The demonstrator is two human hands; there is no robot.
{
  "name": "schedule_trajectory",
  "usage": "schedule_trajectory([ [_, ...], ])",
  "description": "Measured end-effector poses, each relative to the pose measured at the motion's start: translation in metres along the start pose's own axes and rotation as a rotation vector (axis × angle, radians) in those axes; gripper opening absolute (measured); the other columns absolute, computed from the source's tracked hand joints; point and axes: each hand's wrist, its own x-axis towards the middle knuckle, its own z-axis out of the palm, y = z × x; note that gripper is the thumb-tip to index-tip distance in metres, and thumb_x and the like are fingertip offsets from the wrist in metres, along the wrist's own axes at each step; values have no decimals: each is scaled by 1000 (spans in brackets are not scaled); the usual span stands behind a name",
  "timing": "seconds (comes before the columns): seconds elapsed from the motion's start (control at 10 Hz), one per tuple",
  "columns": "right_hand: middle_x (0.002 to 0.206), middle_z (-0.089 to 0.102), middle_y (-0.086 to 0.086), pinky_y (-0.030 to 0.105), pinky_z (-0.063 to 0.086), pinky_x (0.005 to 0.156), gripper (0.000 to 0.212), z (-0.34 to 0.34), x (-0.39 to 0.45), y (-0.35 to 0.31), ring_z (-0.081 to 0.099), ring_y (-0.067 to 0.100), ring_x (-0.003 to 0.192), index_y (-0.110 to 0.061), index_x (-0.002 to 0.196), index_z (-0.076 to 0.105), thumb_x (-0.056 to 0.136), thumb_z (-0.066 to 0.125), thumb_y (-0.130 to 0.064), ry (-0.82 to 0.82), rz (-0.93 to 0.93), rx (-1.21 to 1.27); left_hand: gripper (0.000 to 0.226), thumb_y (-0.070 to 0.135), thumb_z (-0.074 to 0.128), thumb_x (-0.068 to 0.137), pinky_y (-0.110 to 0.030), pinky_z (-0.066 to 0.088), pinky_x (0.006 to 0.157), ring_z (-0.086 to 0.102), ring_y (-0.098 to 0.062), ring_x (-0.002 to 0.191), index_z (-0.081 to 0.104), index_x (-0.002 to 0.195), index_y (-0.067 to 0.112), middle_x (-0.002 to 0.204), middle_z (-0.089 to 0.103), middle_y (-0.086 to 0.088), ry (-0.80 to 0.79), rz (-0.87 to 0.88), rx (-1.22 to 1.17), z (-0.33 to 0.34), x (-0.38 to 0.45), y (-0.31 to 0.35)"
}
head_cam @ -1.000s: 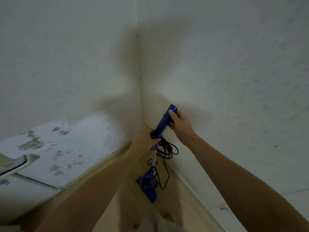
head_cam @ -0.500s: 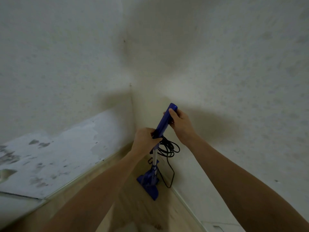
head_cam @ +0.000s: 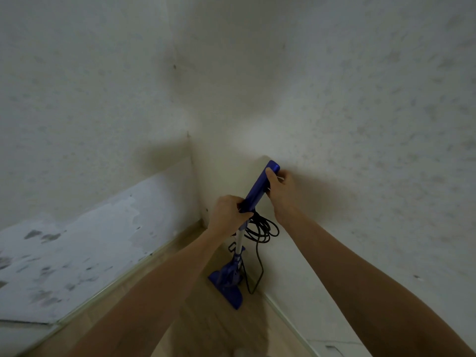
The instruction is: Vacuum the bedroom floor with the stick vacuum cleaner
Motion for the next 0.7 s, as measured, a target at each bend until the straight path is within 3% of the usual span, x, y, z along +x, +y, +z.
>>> schedule_trajectory([
  [0.1,104,58,4,43,52,96,21,-3,5,-4,58,20,98,-10,114,51,99,54,-24,43,23,-35,25,21,71,83,-5,45,55,63,-10,70,71,104,8,88,73,-7,-32,-8,11,2,6,5],
  [0.2,100,61,9,47,53,93,28,-4,5,-8,60,22,93,-1,115,56,99,53,-24,79,45,-62,27,23,69,84,-10,38,59,62,-12,78,70,107,9,97,72,-7,-77,14,59,-1,9,11],
  [0.3,104,63,12,47,52,94,30,-4,4,-8,62,26,98,0,115,57,99,53,-25,94,73,-70,25,20,64,89,-7,36,52,59,-12,76,67,109,5,101,70,-10,-147,15,85,-2,14,12],
  [0.5,111,63,15,41,54,90,11,-8,-11,-18,62,31,105,-11,106,52,100,50,-20,62,135,-92,35,23,61,91,-22,43,76,61,-20,97,60,122,6,115,65,-11,-271,7,167,-14,15,14],
  [0.6,111,62,16,44,53,92,10,-10,-26,-32,60,27,94,-9,106,53,99,50,-16,44,103,-157,47,29,63,90,-23,45,85,58,-19,107,53,132,9,123,61,-7,-273,-28,167,-36,9,15],
  [0.7,106,62,14,38,55,85,17,-12,-38,-62,60,21,89,-6,112,56,97,52,-12,-3,35,-115,41,30,59,93,-24,46,91,58,-17,107,56,129,11,121,61,-5,-228,-14,177,-60,-2,12],
])
